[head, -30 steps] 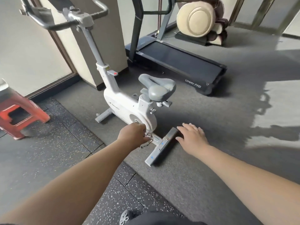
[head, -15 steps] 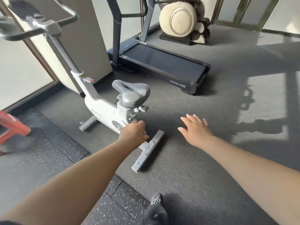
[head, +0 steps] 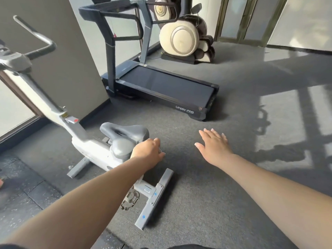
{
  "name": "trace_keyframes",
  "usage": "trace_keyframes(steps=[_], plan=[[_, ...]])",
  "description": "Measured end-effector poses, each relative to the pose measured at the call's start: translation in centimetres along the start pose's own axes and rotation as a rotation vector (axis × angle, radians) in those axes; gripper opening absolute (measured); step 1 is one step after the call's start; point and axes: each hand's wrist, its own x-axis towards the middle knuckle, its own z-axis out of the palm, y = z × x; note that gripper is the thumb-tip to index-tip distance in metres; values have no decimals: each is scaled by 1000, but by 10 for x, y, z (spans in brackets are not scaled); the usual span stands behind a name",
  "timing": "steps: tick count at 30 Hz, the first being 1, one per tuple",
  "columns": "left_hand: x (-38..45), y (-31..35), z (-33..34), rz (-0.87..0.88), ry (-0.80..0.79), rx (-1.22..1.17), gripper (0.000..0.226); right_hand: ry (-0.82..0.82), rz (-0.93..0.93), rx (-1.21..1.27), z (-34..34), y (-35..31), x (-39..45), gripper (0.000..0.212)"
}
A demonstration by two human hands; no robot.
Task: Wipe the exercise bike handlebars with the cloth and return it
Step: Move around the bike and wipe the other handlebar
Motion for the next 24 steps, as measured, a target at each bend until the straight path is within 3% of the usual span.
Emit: trace_keyframes(steps=[7,17,24], plan=[[80,15,-1,-45,6,42,30,30,-64,-9,-25,36,92,63],[205,36,7,-286,63,78,33,41,-260,-32,-57,98,248,62],[248,13,-6,-349,99,160,32,17,-320,15,-67,90,342,60]])
